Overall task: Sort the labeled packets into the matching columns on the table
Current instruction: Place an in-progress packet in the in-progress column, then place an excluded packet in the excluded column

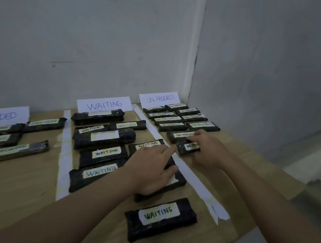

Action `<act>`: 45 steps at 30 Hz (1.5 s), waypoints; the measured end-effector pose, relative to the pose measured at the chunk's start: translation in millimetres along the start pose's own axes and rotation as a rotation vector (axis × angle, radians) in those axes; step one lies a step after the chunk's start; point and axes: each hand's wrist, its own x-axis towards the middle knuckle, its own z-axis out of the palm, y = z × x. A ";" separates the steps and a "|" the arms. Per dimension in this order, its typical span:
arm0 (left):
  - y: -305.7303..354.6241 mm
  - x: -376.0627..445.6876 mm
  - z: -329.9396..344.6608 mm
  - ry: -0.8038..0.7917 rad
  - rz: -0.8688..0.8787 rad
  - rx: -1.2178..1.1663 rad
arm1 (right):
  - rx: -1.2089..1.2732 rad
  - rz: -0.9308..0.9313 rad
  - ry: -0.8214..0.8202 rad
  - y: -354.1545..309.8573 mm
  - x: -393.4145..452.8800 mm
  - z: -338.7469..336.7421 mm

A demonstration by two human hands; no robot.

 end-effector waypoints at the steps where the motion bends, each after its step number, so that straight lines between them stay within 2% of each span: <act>1: -1.0 2.6 3.3 -0.002 0.004 0.001 | -0.004 0.010 -0.019 0.7 6.3 3.2; 6: -7.1 2.9 11.5 -0.005 0.018 0.000 | -0.017 0.038 -0.116 0.5 17.7 6.3; 9: -11.6 -7.9 8.8 -0.001 0.023 0.024 | -0.020 0.020 -0.107 -7.0 7.3 5.9; 15: -31.9 -52.5 -13.3 0.005 -0.015 0.101 | 0.017 -0.244 0.066 -62.0 -33.8 -2.3; 22: -79.7 -150.7 -40.3 0.025 -0.140 0.146 | -0.017 -0.506 0.151 -151.4 -78.5 5.6; 26: -100.8 -211.2 -47.5 0.005 -0.235 0.154 | 0.022 -0.596 0.148 -201.7 -100.0 18.4; 34: -118.4 -301.3 -44.8 0.049 -0.304 0.129 | 0.064 -0.775 0.091 -275.5 -143.2 48.6; 38: -116.2 -323.1 -39.4 0.052 -0.309 0.113 | 0.009 -0.831 -0.041 -288.2 -157.0 60.1; 45: -121.5 -339.8 -24.1 0.049 -0.225 -0.016 | 0.025 -0.854 -0.105 -297.5 -155.3 66.0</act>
